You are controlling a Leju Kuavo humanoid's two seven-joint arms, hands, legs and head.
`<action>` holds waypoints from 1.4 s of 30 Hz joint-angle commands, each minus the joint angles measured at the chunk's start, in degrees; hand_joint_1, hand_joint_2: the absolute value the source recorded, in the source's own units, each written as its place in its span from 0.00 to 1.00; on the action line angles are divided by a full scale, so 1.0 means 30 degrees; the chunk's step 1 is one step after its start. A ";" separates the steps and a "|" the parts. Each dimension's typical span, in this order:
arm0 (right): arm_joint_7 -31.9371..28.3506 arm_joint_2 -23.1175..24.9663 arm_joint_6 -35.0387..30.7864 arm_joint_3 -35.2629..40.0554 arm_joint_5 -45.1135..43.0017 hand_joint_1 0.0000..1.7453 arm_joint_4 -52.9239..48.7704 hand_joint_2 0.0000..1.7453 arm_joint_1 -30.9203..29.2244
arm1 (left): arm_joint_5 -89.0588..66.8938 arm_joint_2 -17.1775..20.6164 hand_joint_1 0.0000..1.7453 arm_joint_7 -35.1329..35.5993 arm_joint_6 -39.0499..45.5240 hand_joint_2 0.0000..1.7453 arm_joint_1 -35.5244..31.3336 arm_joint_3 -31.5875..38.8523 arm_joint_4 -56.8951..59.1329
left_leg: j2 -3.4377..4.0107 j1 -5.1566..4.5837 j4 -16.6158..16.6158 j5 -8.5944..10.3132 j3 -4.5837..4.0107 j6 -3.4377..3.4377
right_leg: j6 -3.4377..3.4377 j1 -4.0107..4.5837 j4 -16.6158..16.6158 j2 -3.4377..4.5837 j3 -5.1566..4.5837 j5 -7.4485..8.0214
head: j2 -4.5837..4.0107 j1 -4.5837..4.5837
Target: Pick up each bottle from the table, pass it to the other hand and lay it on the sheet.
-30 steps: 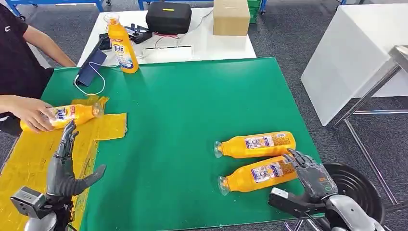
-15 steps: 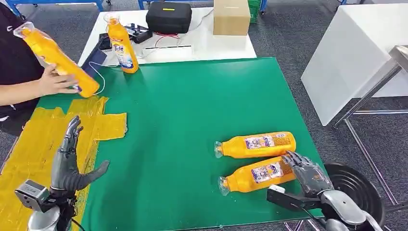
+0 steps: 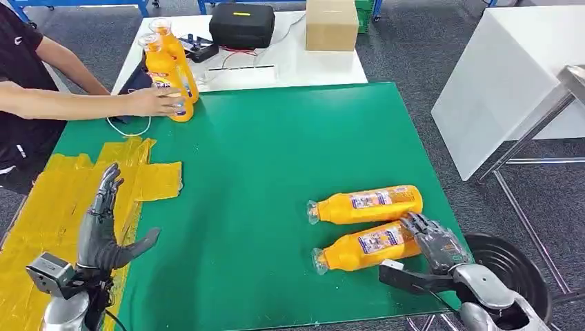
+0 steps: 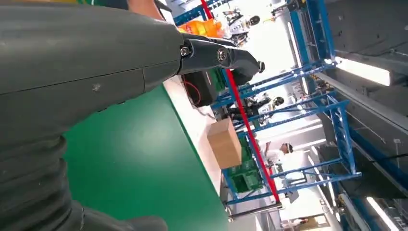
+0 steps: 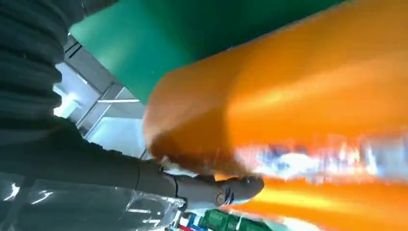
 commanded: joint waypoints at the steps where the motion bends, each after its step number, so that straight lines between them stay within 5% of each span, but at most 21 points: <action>1: -0.0840 -0.0726 0.2795 0.4506 0.0575 0.93 0.3601 1.00 -0.1540 | 0.0004 -0.0242 0.00 0.0330 0.0016 1.00 -0.1877 -0.0988 0.2479 | -0.0047 0.0039 -0.0022 -0.0009 0.0077 -0.0020 | -0.0004 0.0036 -0.0055 -0.0029 0.0101 -0.0005 | 0.0000 0.0000; 19: -0.0429 0.0165 0.1977 0.7089 0.1375 1.00 0.5939 1.00 -0.2357 | 0.0287 -0.0419 0.00 0.0562 0.0385 1.00 -0.2225 -0.1449 0.2881 | -0.0009 0.0098 -0.0035 -0.0096 0.0470 -0.0018 | 0.0027 0.0121 -0.0137 0.0056 0.0473 -0.0009 | 0.0007 0.0007; 22: -0.0360 0.1229 0.0933 0.6051 0.0311 1.00 0.6082 1.00 -0.2783 | 0.0621 -0.0434 0.00 0.0798 0.0332 1.00 -0.1952 -0.1199 0.2660 | 0.0067 0.0110 -0.0015 -0.0158 0.0537 -0.0028 | 0.0030 0.0125 -0.0118 0.0118 0.0395 -0.0043 | 0.0000 0.0007; 24: -0.2054 0.2487 -0.1359 0.3661 -0.3525 1.00 0.4714 1.00 -0.2820 | 0.2543 -0.0488 0.00 0.0971 -0.1144 1.00 -0.1319 -0.0631 0.2225 | 0.0157 0.0111 -0.0026 -0.0207 0.0614 -0.0034 | 0.0035 0.0136 -0.0113 0.0198 0.0459 -0.0065 | 0.0000 0.0007; 25: -0.2104 0.2573 -0.1204 0.3275 -0.4368 1.00 0.3698 1.00 -0.2862 | 0.2757 -0.0491 0.00 0.0943 -0.1361 0.00 -0.1007 -0.0471 0.1975 | 0.0215 0.0112 -0.0039 -0.0219 0.0586 -0.0027 | 0.0028 0.0132 -0.0118 0.0263 0.0481 -0.0050 | 0.0000 0.0015; 26: -0.4017 0.3269 -0.1932 0.1508 -0.7831 1.00 0.1503 1.00 -0.2278 | 0.3874 -0.0523 0.00 0.0961 -0.2345 0.00 -0.0395 -0.0117 0.1565 | 0.0326 0.0113 -0.0016 -0.0280 0.0722 -0.0019 | 0.0007 0.0112 -0.0058 0.0356 0.0649 -0.0091 | 0.0000 0.0007; 39: -0.3126 0.3052 -0.1349 0.1218 -0.8111 1.00 0.0003 1.00 -0.1681 | 0.3939 -0.0661 0.00 0.0999 -0.2506 0.00 -0.0206 0.0061 0.1361 | 0.0087 0.0113 -0.0002 -0.0187 0.0399 -0.0021 | 0.0029 0.0103 -0.0015 0.0122 0.0414 -0.0155 | 0.0000 0.0000; 40: -0.5106 0.3728 -0.1891 0.0260 -1.0223 1.00 -0.0215 1.00 -0.1503 | 0.4319 -0.0571 0.00 0.1074 -0.2967 0.00 -0.0012 0.0022 0.1293 | 0.0075 0.0116 0.0003 -0.0195 0.0387 -0.0024 | 0.0030 0.0106 -0.0013 0.0115 0.0407 -0.0164 | 0.0000 0.0000; 42: -0.6014 0.3809 -0.1191 -0.1387 -1.4220 1.00 -0.2256 1.00 -0.1191 | 0.4623 -0.0496 0.00 0.1030 -0.3388 0.00 0.0770 -0.0039 0.0775 | 0.0089 0.0089 -0.0001 -0.0196 0.0362 -0.0028 | 0.0029 0.0092 -0.0004 0.0129 0.0376 -0.0165 | 0.0000 0.0000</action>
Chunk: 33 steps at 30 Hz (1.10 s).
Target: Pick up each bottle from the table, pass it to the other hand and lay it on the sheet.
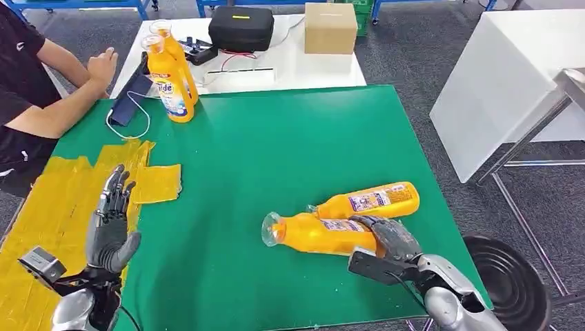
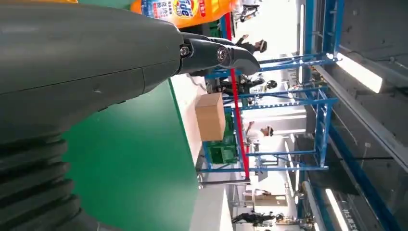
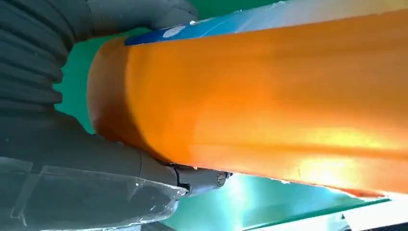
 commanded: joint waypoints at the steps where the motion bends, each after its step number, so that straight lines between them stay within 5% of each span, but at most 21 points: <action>1: -0.2909 0.1407 0.0654 -0.3740 -0.7535 1.00 -0.3047 1.00 0.0441 | 0.0792 -0.0153 0.00 0.0089 -0.1079 0.00 0.1047 0.0178 -0.0459 | 0.0014 0.0000 0.0012 -0.0031 -0.0001 -0.0019 | -0.0001 0.0002 0.0013 0.0033 -0.0012 -0.0019 | 0.0000 0.0000; 2: -0.2917 0.1331 0.1136 -0.4393 -0.8717 1.00 -0.3631 1.00 0.0553 | 0.0763 -0.0175 0.00 -0.0092 -0.1166 1.00 0.1291 0.0014 -0.0803 | 0.0025 -0.0005 0.0024 -0.0038 -0.0023 -0.0022 | -0.0002 0.0003 0.0025 0.0045 -0.0037 -0.0020 | 0.0000 0.0000; 10: -0.3268 0.2644 0.1566 -0.4393 -0.9218 1.00 -0.2606 1.00 0.0699 | 0.1188 -0.0246 0.00 0.0318 -0.1470 1.00 0.1228 -0.0989 -0.1068 | -0.0030 -0.0011 -0.0012 -0.0007 -0.0054 -0.0013 | -0.0001 -0.0027 -0.0026 -0.0017 -0.0054 -0.0004 | 0.0000 0.0000; 16: -0.3362 0.5424 0.0495 -0.2650 -0.9319 1.00 0.0272 1.00 -0.2617 | 0.5584 -0.0013 0.00 0.2083 -0.4286 1.00 0.0777 -0.2479 -0.0623 | 0.0086 0.0001 -0.0010 -0.0005 -0.0093 -0.0017 | -0.0009 -0.0016 -0.0023 0.0100 -0.0087 0.0038 | 0.0000 0.0000; 33: -0.3345 0.5913 0.0423 -0.2479 -0.9608 1.00 0.0358 1.00 -0.2982 | 0.6264 0.0070 0.00 0.2289 -0.4756 1.00 0.0710 -0.2843 -0.0837 | -0.0005 -0.0034 -0.0005 0.0020 -0.0107 0.0008 | 0.0002 -0.0041 0.0003 -0.0001 -0.0099 0.0008 | 0.0000 0.0000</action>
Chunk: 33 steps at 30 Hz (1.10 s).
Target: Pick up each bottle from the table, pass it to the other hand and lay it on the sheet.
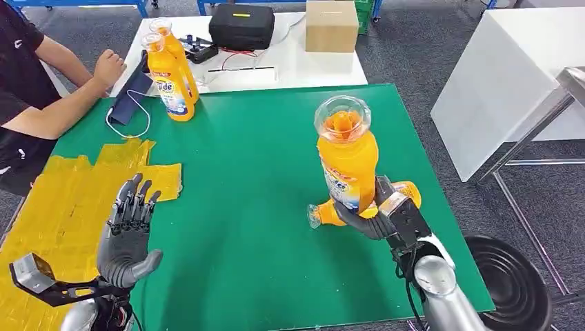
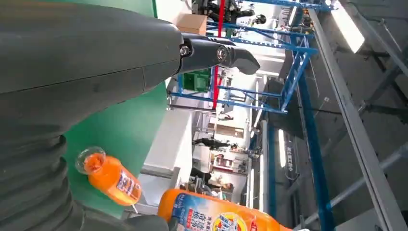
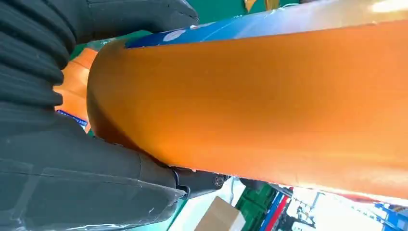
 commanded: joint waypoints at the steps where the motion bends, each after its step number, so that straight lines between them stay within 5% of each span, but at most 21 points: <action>1: 0.0098 0.1489 -0.0201 0.0829 -0.0320 1.00 0.1928 1.00 -0.1963 | 0.0877 0.0143 0.00 0.0554 -0.0668 1.00 -0.0602 -0.1004 0.0438 | 0.0018 0.0029 0.0016 -0.0021 0.0042 -0.0031 | -0.0010 0.0026 0.0000 0.0042 0.0037 0.0000 | 0.0000 0.0000; 10: 0.1528 0.5611 -0.1266 0.6902 0.1157 1.00 0.7708 1.00 -0.6647 | 0.3567 -0.0950 0.00 0.2326 -0.0172 1.00 -0.4097 -0.4172 0.1767 | 0.0055 0.0015 0.0011 0.0027 0.0024 -0.0029 | -0.0013 0.0019 0.0014 0.0058 -0.0019 0.0039 | 0.0007 0.0000; 11: 0.2788 0.5972 0.0613 0.8533 0.1610 1.00 0.8669 1.00 -0.7285 | 0.3675 -0.1015 0.00 0.2379 -0.0105 1.00 -0.4306 -0.4328 0.1935 | 0.0046 0.0009 0.0001 0.0037 0.0030 -0.0037 | -0.0008 0.0012 0.0020 0.0046 -0.0010 0.0027 | 0.0000 0.0000; 14: 0.2635 0.8597 -0.0709 1.1047 0.2408 1.00 1.2050 1.00 -0.7558 | 0.2398 -0.1179 0.00 0.2171 0.0777 1.00 -0.5323 -0.4677 0.3019 | 0.0076 0.0030 -0.0015 0.0044 0.0057 -0.0059 | -0.0014 0.0032 0.0028 0.0080 0.0009 0.0027 | 0.0000 0.0007; 33: 0.2954 0.9136 -0.0500 1.4120 0.1370 1.00 1.3392 1.00 -0.8505 | 0.0385 -0.1154 0.00 0.1195 0.1030 1.00 -0.5971 -0.5483 0.3478 | -0.0048 0.0014 0.0018 0.0053 -0.0034 -0.0060 | -0.0004 0.0040 0.0040 -0.0039 -0.0049 -0.0001 | 0.0000 0.0000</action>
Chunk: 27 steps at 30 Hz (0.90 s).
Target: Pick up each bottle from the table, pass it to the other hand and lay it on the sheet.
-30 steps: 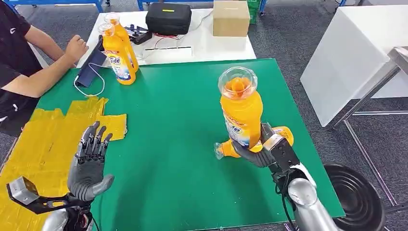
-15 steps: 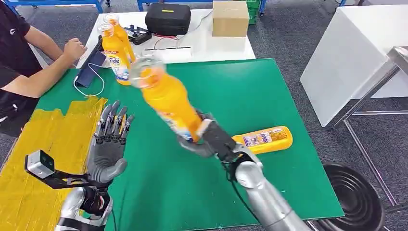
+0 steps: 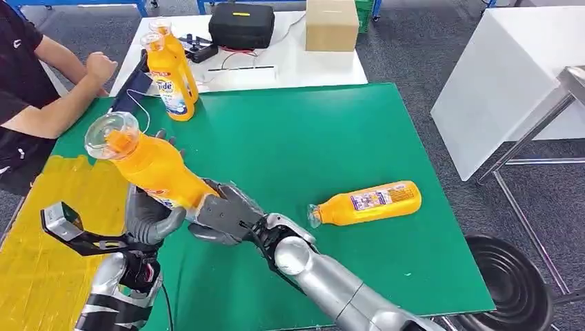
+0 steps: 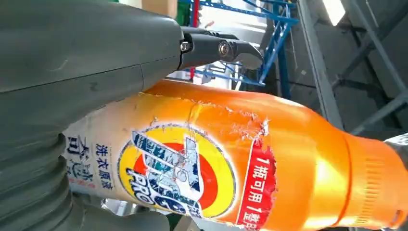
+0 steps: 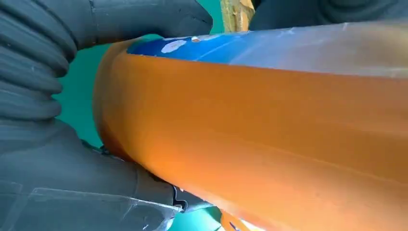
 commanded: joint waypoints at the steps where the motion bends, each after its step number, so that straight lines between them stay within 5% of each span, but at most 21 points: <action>1: 0.0149 0.0903 0.0316 0.3103 0.0058 1.00 0.2550 1.00 -0.0860 | -0.0918 -0.0287 0.00 0.0022 -0.0107 1.00 -0.1562 -0.2008 0.1408 | -0.0076 0.0028 0.0020 -0.0014 0.0013 -0.0025 | -0.0009 0.0025 0.0010 -0.0060 0.0038 -0.0028 | 0.0000 0.0000; 6: 0.0135 0.0999 0.0348 0.3319 -0.0090 1.00 0.2741 1.00 -0.0980 | -0.3458 0.0337 0.00 -0.0578 0.0431 1.00 -0.2031 -0.2892 0.1777 | -0.0057 0.0006 0.0007 0.0003 -0.0005 -0.0013 | -0.0003 0.0005 0.0005 -0.0049 0.0003 -0.0012 | 0.0007 0.0000; 11: 0.0275 0.1077 0.0122 0.3447 -0.0356 1.00 0.3097 1.00 -0.1151 | -1.0390 0.1114 0.00 -0.1260 0.4383 1.00 -0.3248 -0.4734 0.2762 | -0.0121 0.0035 0.0033 -0.0002 -0.0003 -0.0024 | -0.0005 0.0035 0.0012 -0.0105 0.0027 -0.0028 | 0.0000 -0.0015; 12: 0.0298 0.1082 0.0085 0.3464 -0.0393 1.00 0.3233 1.00 -0.1173 | -1.0598 0.1007 0.32 -0.1231 0.4598 1.00 -0.3336 -0.4691 0.3108 | -0.0133 0.0049 0.0050 -0.0014 0.0002 -0.0029 | -0.0006 0.0049 0.0019 -0.0111 0.0041 -0.0037 | 0.0000 0.0007; 13: 0.0297 0.1072 0.0078 0.3498 -0.0402 1.00 0.3281 1.00 -0.1173 | -1.0558 0.0981 1.00 -0.1277 0.4610 1.00 -0.3328 -0.4577 0.3257 | -0.0120 0.0034 0.0031 -0.0004 0.0001 -0.0021 | -0.0001 0.0034 0.0009 -0.0096 0.0034 -0.0027 | 0.0000 0.0000; 27: 0.0232 0.0997 0.0003 0.3574 -0.0392 1.00 0.3426 1.00 -0.1120 | -1.0038 0.1066 1.00 -0.1736 0.4420 1.00 -0.2935 -0.3882 0.3246 | -0.0073 0.0050 0.0047 -0.0027 0.0016 -0.0034 | -0.0005 0.0045 0.0023 -0.0049 0.0044 -0.0031 | 0.0000 0.0000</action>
